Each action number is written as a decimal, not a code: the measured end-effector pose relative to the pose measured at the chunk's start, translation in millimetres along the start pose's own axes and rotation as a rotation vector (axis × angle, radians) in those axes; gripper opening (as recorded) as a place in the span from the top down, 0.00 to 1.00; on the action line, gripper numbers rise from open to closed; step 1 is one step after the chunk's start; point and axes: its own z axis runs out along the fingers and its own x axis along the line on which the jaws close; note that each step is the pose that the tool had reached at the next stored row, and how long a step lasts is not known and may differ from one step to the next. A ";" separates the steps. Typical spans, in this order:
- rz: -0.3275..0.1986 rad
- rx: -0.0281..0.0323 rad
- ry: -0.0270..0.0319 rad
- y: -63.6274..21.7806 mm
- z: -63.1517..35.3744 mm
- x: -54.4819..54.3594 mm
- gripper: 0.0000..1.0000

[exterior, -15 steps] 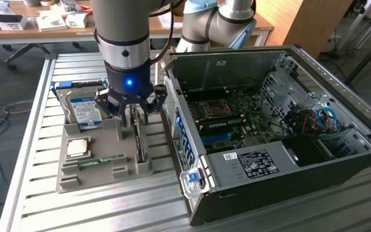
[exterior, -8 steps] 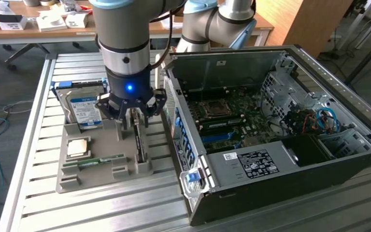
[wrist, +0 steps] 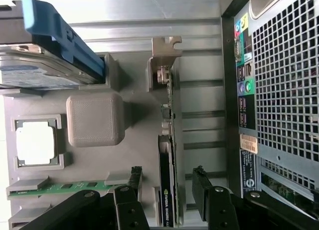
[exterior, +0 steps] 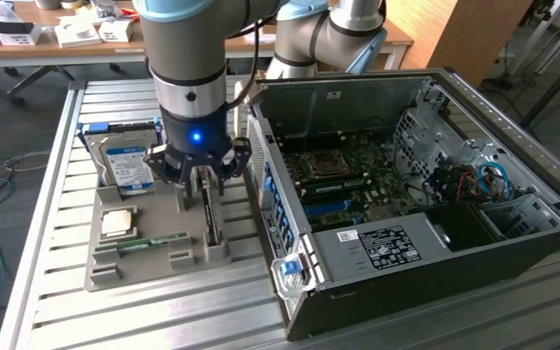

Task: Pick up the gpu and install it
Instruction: 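Pick up the gpu and move the gpu toward the slot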

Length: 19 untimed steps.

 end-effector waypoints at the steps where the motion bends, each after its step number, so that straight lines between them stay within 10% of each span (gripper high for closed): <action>1: 0.000 0.0000 0.0000 -0.1 2.0 0.1 0.47; 19: 0.000 0.0003 0.0003 -1.5 25.5 0.6 0.47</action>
